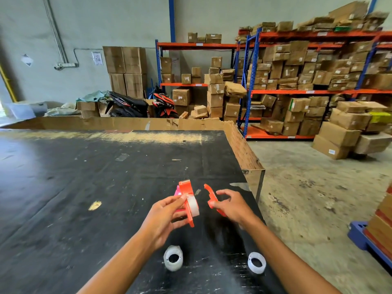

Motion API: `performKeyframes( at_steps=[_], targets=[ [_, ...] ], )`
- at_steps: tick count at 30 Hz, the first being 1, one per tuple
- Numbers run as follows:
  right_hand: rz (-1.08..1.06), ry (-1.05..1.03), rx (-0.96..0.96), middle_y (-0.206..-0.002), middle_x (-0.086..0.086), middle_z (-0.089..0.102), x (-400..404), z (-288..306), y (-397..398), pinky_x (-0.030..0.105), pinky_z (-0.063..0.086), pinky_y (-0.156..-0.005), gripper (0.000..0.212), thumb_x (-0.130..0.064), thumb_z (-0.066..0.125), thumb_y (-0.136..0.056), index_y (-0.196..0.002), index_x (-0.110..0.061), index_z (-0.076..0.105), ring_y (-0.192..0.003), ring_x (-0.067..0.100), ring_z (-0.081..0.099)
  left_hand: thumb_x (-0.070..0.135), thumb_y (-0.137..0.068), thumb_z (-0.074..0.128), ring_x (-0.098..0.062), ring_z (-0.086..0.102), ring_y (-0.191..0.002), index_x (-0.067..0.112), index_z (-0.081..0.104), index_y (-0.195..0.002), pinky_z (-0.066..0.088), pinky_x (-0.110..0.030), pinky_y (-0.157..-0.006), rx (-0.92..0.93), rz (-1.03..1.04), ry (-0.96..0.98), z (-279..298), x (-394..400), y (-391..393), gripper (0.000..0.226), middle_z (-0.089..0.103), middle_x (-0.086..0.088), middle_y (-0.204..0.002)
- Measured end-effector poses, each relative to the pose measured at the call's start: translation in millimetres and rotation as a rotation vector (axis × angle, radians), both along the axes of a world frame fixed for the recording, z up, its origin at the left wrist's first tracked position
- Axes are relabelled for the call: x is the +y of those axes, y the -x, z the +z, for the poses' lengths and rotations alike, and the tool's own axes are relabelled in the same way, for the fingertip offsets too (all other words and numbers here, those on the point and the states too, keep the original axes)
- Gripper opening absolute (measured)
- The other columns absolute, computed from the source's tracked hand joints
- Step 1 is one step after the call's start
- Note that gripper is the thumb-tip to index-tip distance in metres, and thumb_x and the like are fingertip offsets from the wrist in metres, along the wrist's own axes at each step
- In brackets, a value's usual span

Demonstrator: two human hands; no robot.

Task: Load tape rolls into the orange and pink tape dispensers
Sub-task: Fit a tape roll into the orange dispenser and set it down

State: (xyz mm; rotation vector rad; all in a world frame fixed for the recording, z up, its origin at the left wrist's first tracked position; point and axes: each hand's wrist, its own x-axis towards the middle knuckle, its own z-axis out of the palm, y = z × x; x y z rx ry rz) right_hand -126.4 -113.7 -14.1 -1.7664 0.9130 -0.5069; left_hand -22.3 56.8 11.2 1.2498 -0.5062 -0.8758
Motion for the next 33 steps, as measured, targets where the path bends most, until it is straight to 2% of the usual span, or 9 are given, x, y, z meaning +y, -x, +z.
performKeyframes(
  at_steps=[2,5,10,14,19,23,28,30,33],
  targets=[
    [0.105,-0.185,-0.224,-0.085,0.010,0.075,11,14,9,0.027,0.055,-0.064,0.043,-0.023,0.079,-0.073,-0.113,-0.015,0.065,-0.068,0.013,0.063,0.017,-0.090,0.058,-0.017,0.071,-0.065,0.002,0.066,-0.102,0.060,-0.029,-0.059,0.009,-0.007,0.006,-1,-1,-1,0.021,0.074,-0.004,-0.072],
    [0.256,-0.229,-0.349,-0.094,0.011,0.076,30,31,21,0.023,0.057,-0.066,0.034,-0.026,0.075,-0.078,-0.111,-0.021,0.070,-0.079,0.014,0.067,0.020,-0.090,0.057,-0.021,0.073,-0.071,0.002,0.067,-0.102,0.061,-0.033,-0.065,0.020,-0.029,0.012,-2,-4,-2,0.024,0.075,-0.009,-0.080],
    [0.242,-0.184,-0.370,-0.090,0.009,0.071,47,34,32,0.019,0.056,-0.065,0.031,-0.025,0.070,-0.082,-0.113,-0.020,0.070,-0.082,0.012,0.063,0.026,-0.092,0.053,-0.021,0.074,-0.080,0.011,0.074,-0.090,0.060,-0.031,-0.062,0.041,-0.089,0.018,-4,-8,2,0.026,0.078,-0.012,-0.089],
    [0.199,-0.127,-0.402,-0.073,0.001,0.066,54,28,35,0.022,0.053,-0.066,0.033,-0.022,0.072,-0.081,-0.114,-0.020,0.070,-0.075,0.008,0.060,0.026,-0.090,0.056,-0.021,0.074,-0.081,0.008,0.070,-0.098,0.059,-0.030,-0.063,0.000,-0.076,0.022,-5,-9,5,0.025,0.077,-0.011,-0.089],
    [0.151,-0.053,-0.498,-0.099,0.014,0.074,65,27,33,0.023,0.050,-0.065,0.030,-0.032,0.070,-0.079,-0.108,-0.026,0.071,-0.076,0.010,0.058,0.024,-0.087,0.058,-0.020,0.072,-0.076,0.003,0.066,-0.108,0.060,-0.030,-0.061,-0.003,-0.072,0.089,3,-8,9,0.031,0.074,-0.013,-0.091],
    [0.150,0.021,-0.520,-0.085,0.011,0.065,72,28,32,0.016,0.048,-0.062,0.024,-0.040,0.064,-0.079,-0.098,-0.030,0.076,-0.067,0.002,0.055,0.025,-0.080,0.063,-0.021,0.073,-0.075,0.017,0.063,-0.116,0.061,-0.031,-0.061,-0.021,-0.069,0.134,9,-4,10,0.036,0.073,-0.017,-0.101],
    [0.220,0.077,-0.518,-0.087,0.014,0.063,71,30,30,0.014,0.050,-0.064,0.024,-0.026,0.063,-0.086,-0.104,-0.014,0.074,-0.072,0.001,0.060,0.029,-0.074,0.065,-0.026,0.069,-0.084,0.014,0.064,-0.120,0.058,-0.035,-0.067,-0.100,-0.094,0.109,18,0,5,0.048,0.073,-0.018,-0.104],
    [0.241,0.106,-0.513,-0.095,0.017,0.066,69,32,29,0.022,0.056,-0.071,0.025,-0.030,0.063,-0.085,-0.103,-0.017,0.075,-0.081,0.007,0.064,0.030,-0.078,0.063,-0.028,0.067,-0.088,0.015,0.065,-0.119,0.055,-0.040,-0.074,-0.137,-0.106,0.101,20,0,2,0.044,0.073,-0.018,-0.106],
    [0.279,0.109,-0.489,-0.089,-0.001,0.074,67,35,26,0.027,0.059,-0.077,0.018,-0.034,0.061,-0.086,-0.096,-0.031,0.076,-0.087,0.010,0.069,0.027,-0.084,0.060,-0.028,0.067,-0.086,0.014,0.064,-0.121,0.051,-0.049,-0.085,-0.155,-0.085,0.076,20,-1,-3,0.039,0.073,-0.019,-0.105]
  ],
)
